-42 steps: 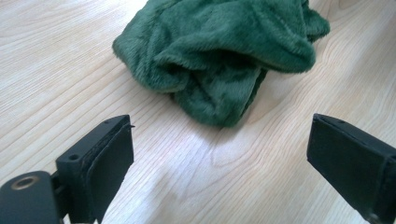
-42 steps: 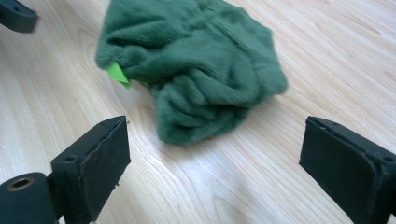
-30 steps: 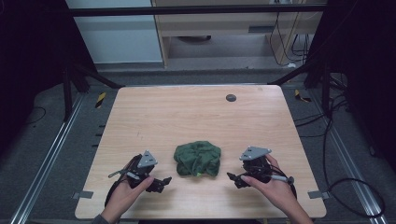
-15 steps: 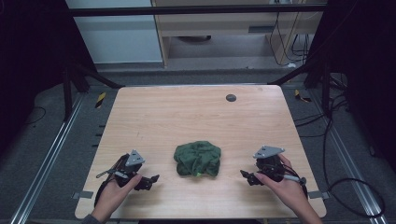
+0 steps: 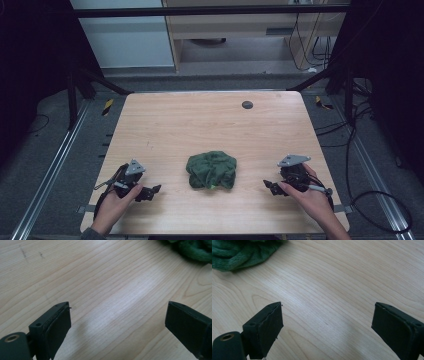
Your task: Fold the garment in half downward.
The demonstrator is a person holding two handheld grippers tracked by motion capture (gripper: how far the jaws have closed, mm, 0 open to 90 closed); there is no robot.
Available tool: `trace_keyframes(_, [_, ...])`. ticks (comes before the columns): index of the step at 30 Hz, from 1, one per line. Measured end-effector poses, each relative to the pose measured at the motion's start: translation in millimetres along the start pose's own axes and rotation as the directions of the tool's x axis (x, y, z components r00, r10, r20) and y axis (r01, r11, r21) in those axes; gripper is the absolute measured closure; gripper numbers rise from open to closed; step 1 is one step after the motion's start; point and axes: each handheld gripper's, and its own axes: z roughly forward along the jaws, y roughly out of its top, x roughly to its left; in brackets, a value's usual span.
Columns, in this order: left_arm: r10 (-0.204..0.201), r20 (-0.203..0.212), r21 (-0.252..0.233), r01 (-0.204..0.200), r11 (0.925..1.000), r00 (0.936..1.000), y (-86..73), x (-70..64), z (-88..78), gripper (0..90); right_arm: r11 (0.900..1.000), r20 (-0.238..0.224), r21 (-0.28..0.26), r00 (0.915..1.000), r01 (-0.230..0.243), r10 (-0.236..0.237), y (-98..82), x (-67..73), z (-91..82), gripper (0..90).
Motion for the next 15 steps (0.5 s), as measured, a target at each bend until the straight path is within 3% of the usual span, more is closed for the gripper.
trace_keyframes(15, [-0.057, -0.054, -0.004, 0.057, 0.9984, 0.9969, -6.4, 24.3, 9.0, 6.1, 0.998, 0.034, -0.011, 0.9972, -0.067, 0.067, -4.2, -21.4, 9.1, 9.7])
